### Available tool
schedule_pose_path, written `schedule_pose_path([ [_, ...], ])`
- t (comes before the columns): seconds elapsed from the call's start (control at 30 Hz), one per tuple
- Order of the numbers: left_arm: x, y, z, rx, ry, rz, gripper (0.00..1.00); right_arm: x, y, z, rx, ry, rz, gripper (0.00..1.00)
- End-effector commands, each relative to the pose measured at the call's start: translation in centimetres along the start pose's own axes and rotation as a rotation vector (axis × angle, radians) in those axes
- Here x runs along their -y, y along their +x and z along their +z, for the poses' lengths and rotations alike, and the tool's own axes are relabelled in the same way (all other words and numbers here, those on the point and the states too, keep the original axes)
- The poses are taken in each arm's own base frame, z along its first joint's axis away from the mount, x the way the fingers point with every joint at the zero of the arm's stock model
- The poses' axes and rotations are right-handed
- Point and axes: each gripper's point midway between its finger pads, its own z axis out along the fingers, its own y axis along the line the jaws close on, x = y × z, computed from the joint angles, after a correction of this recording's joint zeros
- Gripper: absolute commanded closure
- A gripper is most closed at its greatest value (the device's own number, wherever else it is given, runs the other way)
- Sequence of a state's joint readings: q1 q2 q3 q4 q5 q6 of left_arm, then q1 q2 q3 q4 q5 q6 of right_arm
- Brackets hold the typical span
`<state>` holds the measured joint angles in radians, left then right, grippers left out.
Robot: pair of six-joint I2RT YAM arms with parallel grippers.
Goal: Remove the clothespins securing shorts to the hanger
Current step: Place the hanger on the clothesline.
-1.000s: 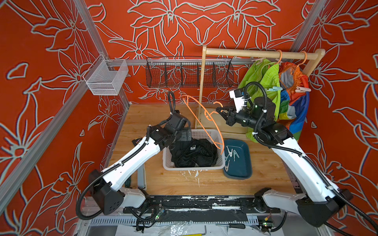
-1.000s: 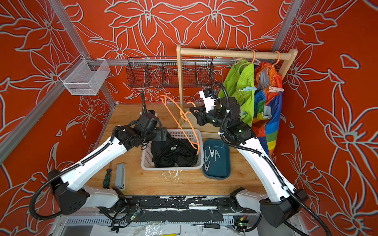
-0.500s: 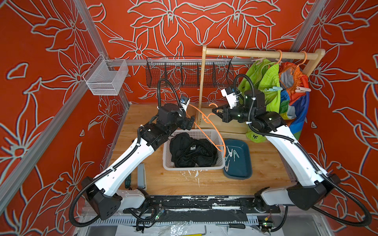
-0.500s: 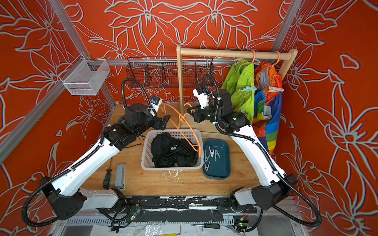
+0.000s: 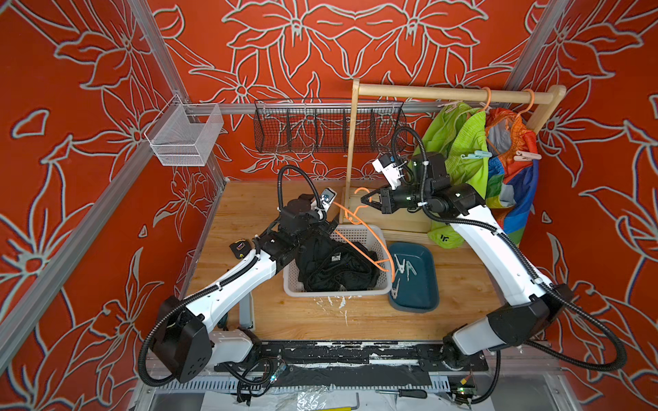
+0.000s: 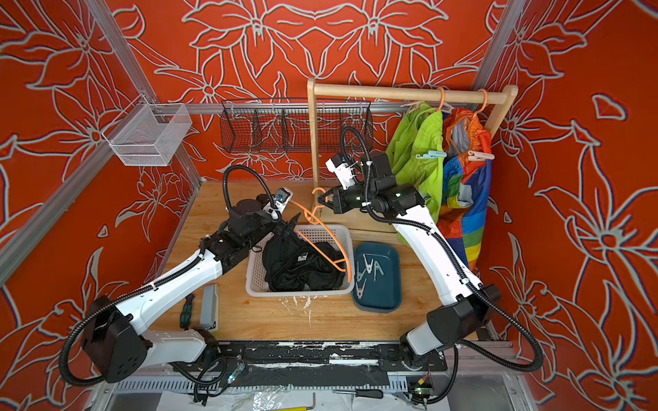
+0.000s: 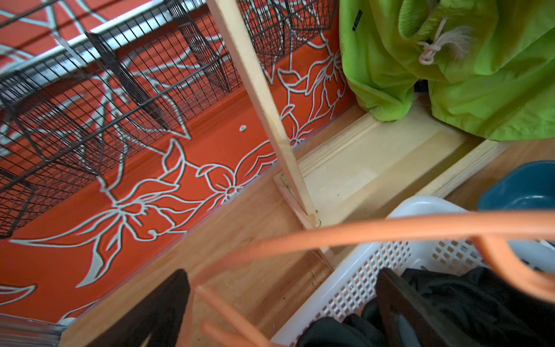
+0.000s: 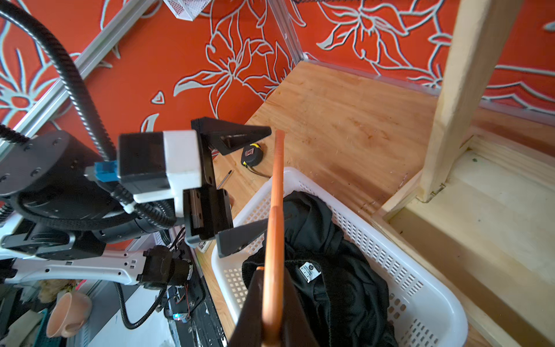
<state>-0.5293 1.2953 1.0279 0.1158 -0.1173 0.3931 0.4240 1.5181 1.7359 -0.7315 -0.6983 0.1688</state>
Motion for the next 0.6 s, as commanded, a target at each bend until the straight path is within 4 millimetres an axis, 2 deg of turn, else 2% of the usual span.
schedule_pose_path([
  [0.0,-1.8,-2.7,-0.9,0.101,-0.065,0.021,0.03,-1.4,-0.3,-0.4,-0.011,-0.061,-0.036,1.00],
  [0.13,-1.8,-2.2,-0.7,0.083,-0.033,0.011,0.01,-2.4,-0.5,-0.9,-0.005,-0.098,-0.041,1.00],
  [0.2,-1.6,-1.9,-0.4,0.067,-0.011,0.009,0.06,-2.9,-0.7,-1.3,0.003,-0.107,-0.047,1.00],
  [0.23,-1.4,-1.8,-0.3,0.058,0.002,0.007,0.14,-3.1,-0.9,-1.5,0.007,-0.111,-0.051,1.00],
  [0.27,-1.3,-1.6,-0.2,0.047,0.013,0.007,0.29,-3.3,-0.9,-1.7,0.009,-0.113,-0.052,1.00],
  [0.3,-1.3,-1.6,-0.1,0.041,0.016,0.002,0.52,-3.4,-1.0,-1.7,0.010,-0.115,-0.054,1.00],
  [0.33,-1.4,-1.5,0.0,0.035,0.013,0.000,0.79,-3.4,-1.0,-1.8,0.012,-0.115,-0.057,1.00],
  [0.37,-1.5,-1.5,0.0,0.030,0.011,-0.003,0.96,-3.4,-0.9,-1.8,0.011,-0.113,-0.057,1.00],
  [0.4,-1.6,-1.5,0.1,0.025,0.007,-0.005,1.00,-3.4,-0.9,-1.8,0.012,-0.112,-0.057,1.00],
  [0.57,-2.2,-1.2,0.0,0.025,-0.020,-0.004,1.00,-3.6,-1.1,-2.1,0.023,-0.110,-0.064,1.00],
])
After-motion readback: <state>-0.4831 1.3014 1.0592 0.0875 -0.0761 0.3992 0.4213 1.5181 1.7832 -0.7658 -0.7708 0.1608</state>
